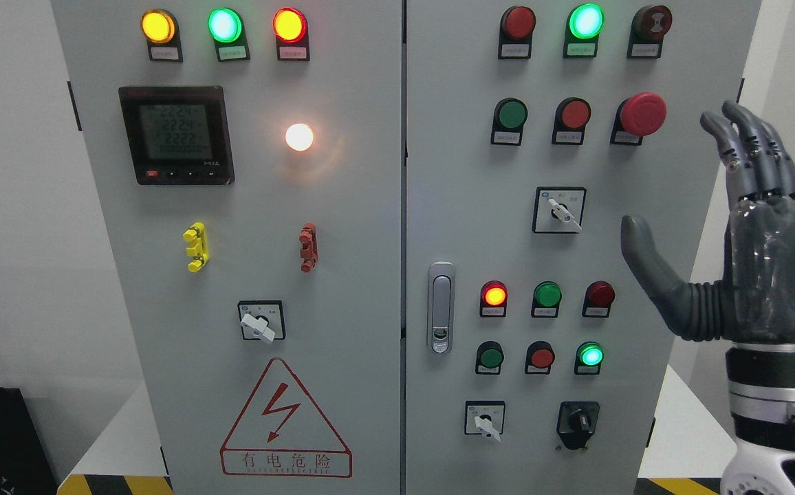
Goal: Rotate and turn off gray switch
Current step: 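Move the right hand toward the upper gray rotary switch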
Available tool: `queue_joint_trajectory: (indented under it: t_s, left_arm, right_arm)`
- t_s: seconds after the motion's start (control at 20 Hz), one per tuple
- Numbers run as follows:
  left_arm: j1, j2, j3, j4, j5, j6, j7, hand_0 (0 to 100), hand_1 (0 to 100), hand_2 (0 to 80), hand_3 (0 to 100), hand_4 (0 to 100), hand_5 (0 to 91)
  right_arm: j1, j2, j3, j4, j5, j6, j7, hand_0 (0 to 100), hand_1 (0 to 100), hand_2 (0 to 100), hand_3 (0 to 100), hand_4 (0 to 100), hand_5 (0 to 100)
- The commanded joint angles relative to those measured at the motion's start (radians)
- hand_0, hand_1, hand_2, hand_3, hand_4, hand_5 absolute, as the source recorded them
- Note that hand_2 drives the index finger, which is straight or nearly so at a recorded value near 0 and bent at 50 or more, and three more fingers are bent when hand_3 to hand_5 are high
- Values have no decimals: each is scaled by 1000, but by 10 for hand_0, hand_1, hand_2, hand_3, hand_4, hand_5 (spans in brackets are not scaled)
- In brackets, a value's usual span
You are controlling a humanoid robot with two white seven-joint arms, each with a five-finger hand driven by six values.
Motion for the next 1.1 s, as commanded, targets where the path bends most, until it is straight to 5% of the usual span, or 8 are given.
queue_joint_trajectory:
  t_s: [0.0,0.55,0.8,1.0,1.05]
  left_arm:
    - [-9,0,8,-25,20,0,0,120,389,0,0,0,0]
    - [-9,0,8,-25,20,0,0,120,389,0,0,0,0]
    - [-9,0,8,-25,20,0,0,120,389,0,0,0,0]
    - [-9,0,8,-25,20,0,0,120,389,0,0,0,0]
    - [-9,0,8,-25,20,0,0,120,389,0,0,0,0]
  right_arm:
    - [-1,-2,2,2,0,2,0,303,209,0,65,0,0]
    - [-2,0,-1,2,0,12,-2,318,212,18,88,0,0]
    - [-2,6,-1,2,-2,11,-13,336,241,51,166,243,253]
    - [1,9,-3,2,-2,11,-14,349,302,91,245,305,355]
    - [1,9,-3,2,-2,11,-14,354,309,116,329,342,412]
